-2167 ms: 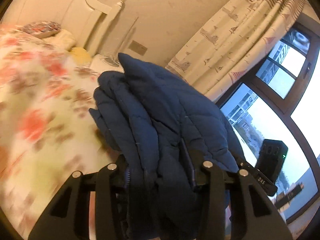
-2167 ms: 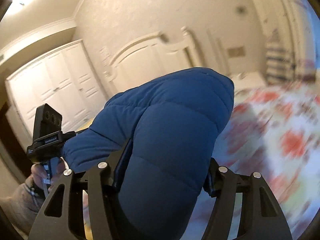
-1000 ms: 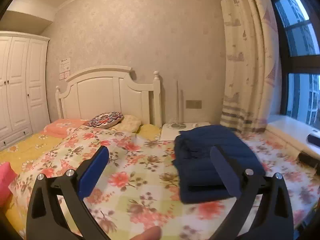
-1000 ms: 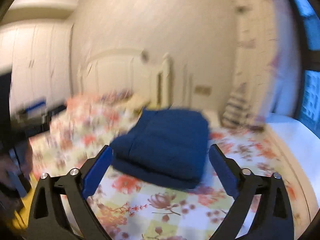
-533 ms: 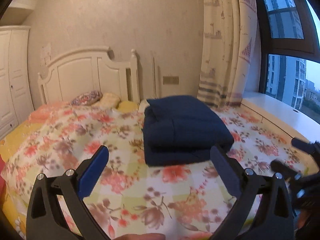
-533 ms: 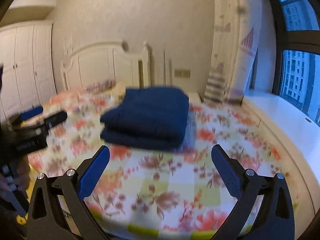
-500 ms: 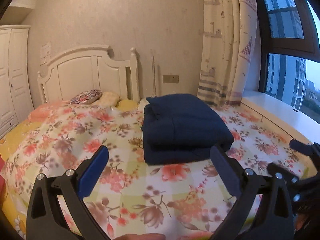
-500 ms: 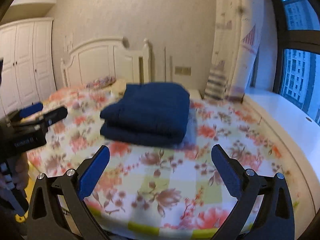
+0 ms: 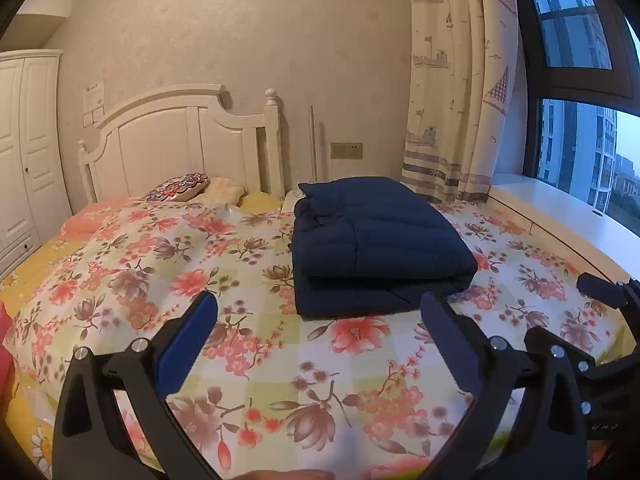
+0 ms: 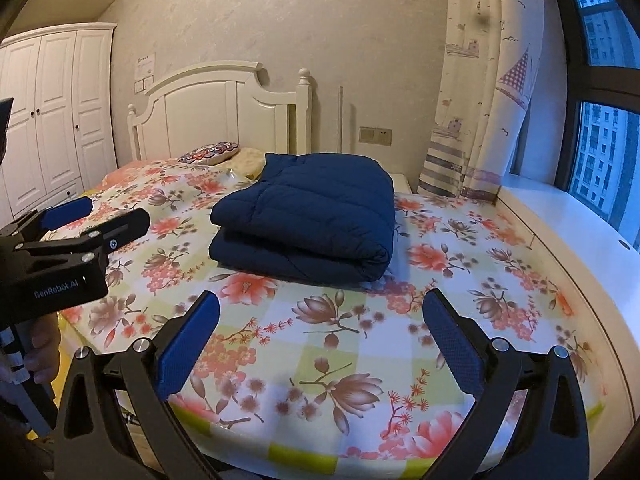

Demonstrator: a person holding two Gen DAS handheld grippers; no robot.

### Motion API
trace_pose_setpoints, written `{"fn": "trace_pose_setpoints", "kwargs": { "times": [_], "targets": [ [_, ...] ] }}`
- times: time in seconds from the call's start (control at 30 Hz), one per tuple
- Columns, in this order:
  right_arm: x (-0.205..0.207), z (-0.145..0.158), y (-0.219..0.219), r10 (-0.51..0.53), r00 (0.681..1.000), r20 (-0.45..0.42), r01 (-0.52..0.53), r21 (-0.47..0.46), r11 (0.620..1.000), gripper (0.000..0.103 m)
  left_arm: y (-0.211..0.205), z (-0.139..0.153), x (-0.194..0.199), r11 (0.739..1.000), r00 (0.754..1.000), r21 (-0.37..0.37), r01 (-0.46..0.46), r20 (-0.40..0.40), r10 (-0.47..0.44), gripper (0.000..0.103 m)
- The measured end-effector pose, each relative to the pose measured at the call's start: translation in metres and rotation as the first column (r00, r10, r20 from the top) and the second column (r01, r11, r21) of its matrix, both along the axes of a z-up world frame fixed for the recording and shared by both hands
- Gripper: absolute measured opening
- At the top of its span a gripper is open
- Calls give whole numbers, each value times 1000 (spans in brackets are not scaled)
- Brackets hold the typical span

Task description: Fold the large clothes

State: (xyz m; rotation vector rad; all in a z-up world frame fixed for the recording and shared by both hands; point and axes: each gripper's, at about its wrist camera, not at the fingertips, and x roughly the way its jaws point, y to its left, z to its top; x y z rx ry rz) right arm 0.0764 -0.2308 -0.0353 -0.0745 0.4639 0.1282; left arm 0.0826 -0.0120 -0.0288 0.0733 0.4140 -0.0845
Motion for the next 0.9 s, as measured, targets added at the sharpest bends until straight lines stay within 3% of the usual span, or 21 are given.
{"fn": "trace_pose_setpoints", "kwargs": {
  "times": [0.9],
  "targets": [
    [-2, 1, -3, -8, 1000, 2, 8, 20, 1000, 98, 4, -5, 0, 1000, 1000, 9, -3, -9, 3, 101]
  ]
}}
